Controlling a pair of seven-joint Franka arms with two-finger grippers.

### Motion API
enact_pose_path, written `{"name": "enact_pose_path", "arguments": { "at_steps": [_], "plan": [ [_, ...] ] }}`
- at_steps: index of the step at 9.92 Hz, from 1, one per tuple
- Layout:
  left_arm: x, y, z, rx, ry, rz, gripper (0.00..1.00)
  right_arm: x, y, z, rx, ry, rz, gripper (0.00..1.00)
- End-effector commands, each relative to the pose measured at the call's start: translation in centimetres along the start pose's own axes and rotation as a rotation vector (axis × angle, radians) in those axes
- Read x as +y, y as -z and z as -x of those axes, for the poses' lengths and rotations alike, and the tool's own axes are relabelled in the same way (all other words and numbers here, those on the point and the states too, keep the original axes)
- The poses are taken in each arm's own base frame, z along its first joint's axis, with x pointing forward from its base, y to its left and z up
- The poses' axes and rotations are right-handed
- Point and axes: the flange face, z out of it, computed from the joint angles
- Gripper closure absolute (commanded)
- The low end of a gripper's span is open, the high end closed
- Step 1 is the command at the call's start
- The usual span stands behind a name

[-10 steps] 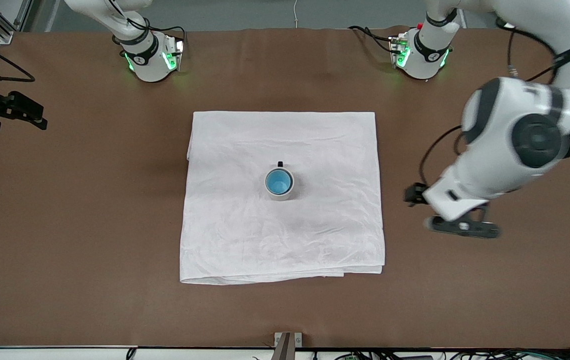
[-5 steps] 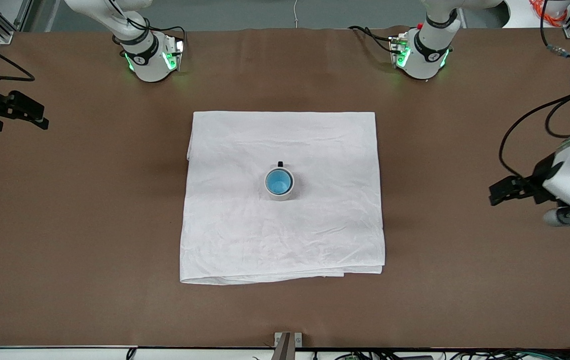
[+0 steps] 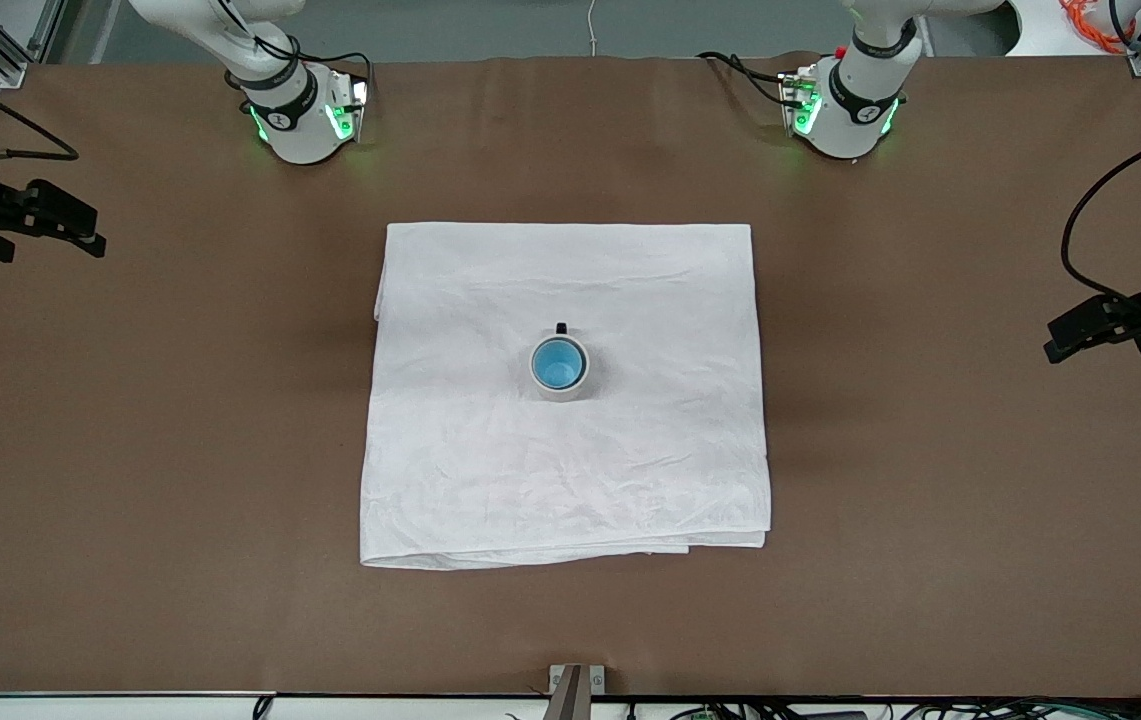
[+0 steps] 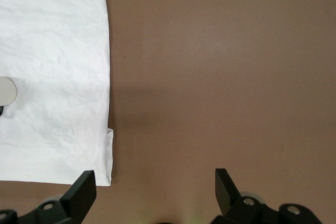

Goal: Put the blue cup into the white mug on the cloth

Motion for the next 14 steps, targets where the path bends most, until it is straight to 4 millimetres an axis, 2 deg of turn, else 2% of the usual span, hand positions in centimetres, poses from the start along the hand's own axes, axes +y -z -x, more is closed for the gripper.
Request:
{"name": "enact_pose_path", "arguments": {
  "at_steps": [1, 2, 5, 9, 10, 12, 14],
  "plan": [
    [0.2, -0.6, 2.8, 0.031, -0.020, 0.020, 0.00, -0.3, 0.2, 0.7, -0.003, -0.005, -0.013, 0.00],
    [0.4, -0.7, 2.8, 0.030, -0.052, 0.011, 0.00, -0.1, 0.2, 0.7, -0.003, -0.007, -0.014, 0.00],
    [-1.4, -1.0, 1.7, 0.029, -0.089, 0.003, 0.00, 0.0, 0.2, 0.7, -0.003, -0.008, -0.012, 0.00],
    [-0.1, -0.3, 3.1, -0.008, -0.075, -0.015, 0.00, -0.2, 0.2, 0.7, -0.003, -0.005, -0.012, 0.00],
    [-0.4, -0.1, 3.6, -0.009, -0.073, -0.021, 0.00, -0.2, 0.3, 0.6, -0.001, -0.007, -0.012, 0.00],
    [-0.1, 0.0, 3.7, -0.019, -0.097, -0.021, 0.00, -0.3, 0.3, 0.6, 0.000, -0.008, -0.016, 0.00],
    [-0.3, 0.5, 2.8, -0.004, -0.069, -0.015, 0.00, -1.9, -0.2, 0.0, -0.001, -0.053, -0.076, 0.00]
  ]
}}
